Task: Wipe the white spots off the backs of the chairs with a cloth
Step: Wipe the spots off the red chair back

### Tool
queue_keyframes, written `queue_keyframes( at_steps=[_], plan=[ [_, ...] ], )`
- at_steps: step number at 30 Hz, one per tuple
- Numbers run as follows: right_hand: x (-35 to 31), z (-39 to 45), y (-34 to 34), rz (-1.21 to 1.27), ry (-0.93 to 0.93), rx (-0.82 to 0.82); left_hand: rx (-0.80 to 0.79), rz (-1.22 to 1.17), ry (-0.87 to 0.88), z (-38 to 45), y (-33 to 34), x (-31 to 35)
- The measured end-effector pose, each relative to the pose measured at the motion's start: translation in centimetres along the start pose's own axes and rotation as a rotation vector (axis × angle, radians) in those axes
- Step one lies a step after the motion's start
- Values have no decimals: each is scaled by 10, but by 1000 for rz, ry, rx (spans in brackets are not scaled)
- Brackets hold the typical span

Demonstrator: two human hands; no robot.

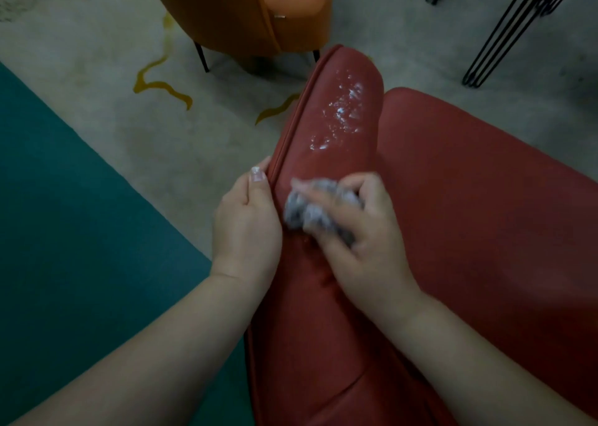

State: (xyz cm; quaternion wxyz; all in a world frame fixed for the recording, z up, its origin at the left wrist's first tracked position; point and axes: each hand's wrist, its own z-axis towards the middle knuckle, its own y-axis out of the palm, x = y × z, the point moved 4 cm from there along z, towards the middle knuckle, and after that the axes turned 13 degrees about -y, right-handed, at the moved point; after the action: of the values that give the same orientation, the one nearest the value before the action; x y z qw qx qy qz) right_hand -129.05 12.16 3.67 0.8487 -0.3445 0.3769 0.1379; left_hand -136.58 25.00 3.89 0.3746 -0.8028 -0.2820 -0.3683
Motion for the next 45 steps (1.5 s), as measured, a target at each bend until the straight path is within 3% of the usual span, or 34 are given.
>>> queue_keyframes(
  at_steps=[3, 8, 12, 14, 19, 25, 29, 33, 37, 42, 45],
  plan=[
    [0, -33, -12, 90, 2, -81, 2, -2, -16, 0, 0, 1],
    [20, 14, -3, 17, 237, 139, 9, 32, 6, -1, 1, 4],
    [-7, -8, 0, 9, -40, -40, 32, 28, 4, -2, 0, 4],
    [-13, -31, -6, 56, -71, -101, 22, 33, -4, -2, 1, 3],
    [22, 11, -4, 32, 207, 132, 7, 69, 9, -4, 1, 5],
    [11, -5, -7, 87, 185, 101, -7, 312, 97, -12, 3, 7],
    [42, 27, -18, 139, 364, 255, -38, 475, 205, -19, 8, 14],
    [83, 93, -25, 87, 380, 393, -26, 528, 249, -19, 9, 16],
    [107, 128, -13, 21, 420, 306, -18, 509, 253, -18, 10, 15],
    [72, 74, -4, 17, 118, 194, -16, 522, 273, -17, 10, 15],
    [94, 90, -8, -35, 262, 258, -14, 518, 263, -15, 10, 15]
  ],
)
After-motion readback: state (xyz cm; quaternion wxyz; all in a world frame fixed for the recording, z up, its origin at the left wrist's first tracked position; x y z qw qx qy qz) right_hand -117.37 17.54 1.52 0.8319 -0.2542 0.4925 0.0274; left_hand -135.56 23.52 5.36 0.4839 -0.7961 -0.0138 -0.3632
